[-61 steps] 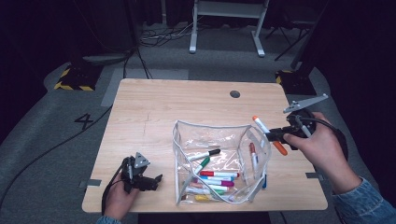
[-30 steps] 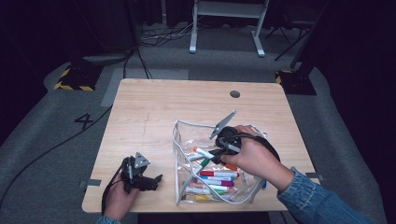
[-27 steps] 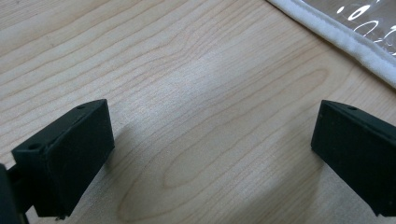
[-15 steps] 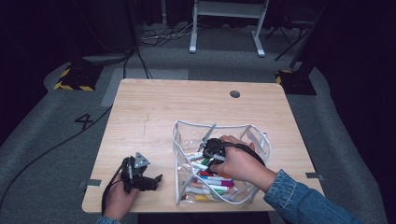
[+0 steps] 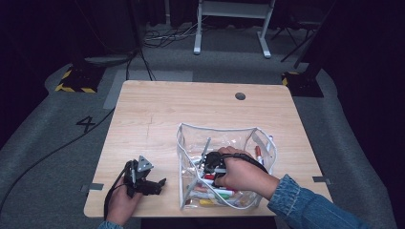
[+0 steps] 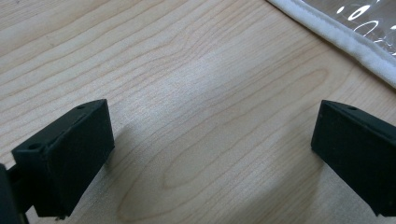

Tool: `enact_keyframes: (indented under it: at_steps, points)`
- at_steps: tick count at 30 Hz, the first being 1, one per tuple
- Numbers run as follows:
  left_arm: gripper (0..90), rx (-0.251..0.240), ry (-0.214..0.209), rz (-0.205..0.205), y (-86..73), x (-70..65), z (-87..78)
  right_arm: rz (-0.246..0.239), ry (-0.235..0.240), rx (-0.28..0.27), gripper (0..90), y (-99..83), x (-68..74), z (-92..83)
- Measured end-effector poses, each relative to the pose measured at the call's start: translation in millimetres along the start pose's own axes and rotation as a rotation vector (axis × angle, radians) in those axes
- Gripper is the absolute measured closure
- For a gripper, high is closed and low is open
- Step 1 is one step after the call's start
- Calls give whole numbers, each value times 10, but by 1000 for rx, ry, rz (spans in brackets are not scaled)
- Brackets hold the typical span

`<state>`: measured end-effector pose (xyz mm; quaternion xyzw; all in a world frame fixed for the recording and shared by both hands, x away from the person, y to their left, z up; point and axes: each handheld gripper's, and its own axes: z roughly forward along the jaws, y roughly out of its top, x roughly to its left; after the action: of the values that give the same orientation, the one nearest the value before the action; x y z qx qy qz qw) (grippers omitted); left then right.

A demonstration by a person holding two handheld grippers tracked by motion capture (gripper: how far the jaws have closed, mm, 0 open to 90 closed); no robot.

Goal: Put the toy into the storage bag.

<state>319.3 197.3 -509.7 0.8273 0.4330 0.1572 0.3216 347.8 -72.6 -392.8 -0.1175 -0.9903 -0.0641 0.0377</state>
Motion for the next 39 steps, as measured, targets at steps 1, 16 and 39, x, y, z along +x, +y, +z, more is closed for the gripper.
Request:
enact_keyframes:
  at_steps: [1,16,39]
  points:
    - [0,1,0,1,0,0,-1,10,2,-11,626,0,4,-7]
    - [0,0,0,1,0,0,0,121,-174,-396,477,-304,-136,-868]
    - [0,1,-5,-2,-7,1,-6,569,-282,-655,515,-1713,-831,-1243]
